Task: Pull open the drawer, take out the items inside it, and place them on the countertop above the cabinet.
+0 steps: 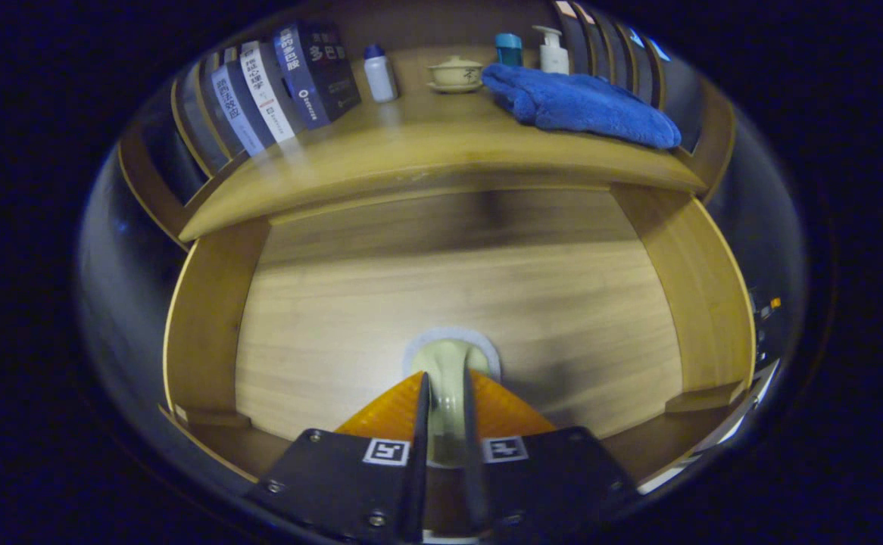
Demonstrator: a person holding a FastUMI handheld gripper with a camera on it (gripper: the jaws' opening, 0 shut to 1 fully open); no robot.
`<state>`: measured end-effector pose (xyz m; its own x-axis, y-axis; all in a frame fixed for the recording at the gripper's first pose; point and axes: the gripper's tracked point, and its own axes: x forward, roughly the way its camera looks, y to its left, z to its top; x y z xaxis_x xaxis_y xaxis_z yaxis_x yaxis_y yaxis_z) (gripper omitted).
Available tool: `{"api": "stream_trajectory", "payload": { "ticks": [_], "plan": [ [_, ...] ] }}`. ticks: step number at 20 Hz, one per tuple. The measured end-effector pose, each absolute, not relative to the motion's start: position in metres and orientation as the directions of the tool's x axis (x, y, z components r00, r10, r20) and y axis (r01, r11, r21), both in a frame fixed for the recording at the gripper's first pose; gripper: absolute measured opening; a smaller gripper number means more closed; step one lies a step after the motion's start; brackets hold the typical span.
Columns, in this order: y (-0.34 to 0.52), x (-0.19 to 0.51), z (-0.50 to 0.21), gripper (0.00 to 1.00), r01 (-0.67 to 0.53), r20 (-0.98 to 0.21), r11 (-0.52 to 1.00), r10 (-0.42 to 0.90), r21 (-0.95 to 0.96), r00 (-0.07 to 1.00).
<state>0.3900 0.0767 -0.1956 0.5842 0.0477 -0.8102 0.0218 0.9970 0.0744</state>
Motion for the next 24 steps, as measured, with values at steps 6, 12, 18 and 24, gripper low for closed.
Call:
{"api": "stream_trajectory", "payload": {
  "ticks": [6, 12, 18, 24],
  "plan": [
    [0.077, 0.394, -0.131, 0.15, -0.026, -0.649, 0.996, 0.074, 0.084, 0.757],
    [0.083, 0.406, -0.037, 0.15, -0.065, -0.425, 0.99, 0.113, 0.127, 0.898],
    [0.092, 0.451, 0.021, 0.15, -0.083, -0.282, 0.986, 0.121, 0.142, 0.952],
    [0.089, 0.529, 0.003, 0.15, -0.033, -0.304, 0.992, 0.07, 0.124, 0.95]
  ]
}}
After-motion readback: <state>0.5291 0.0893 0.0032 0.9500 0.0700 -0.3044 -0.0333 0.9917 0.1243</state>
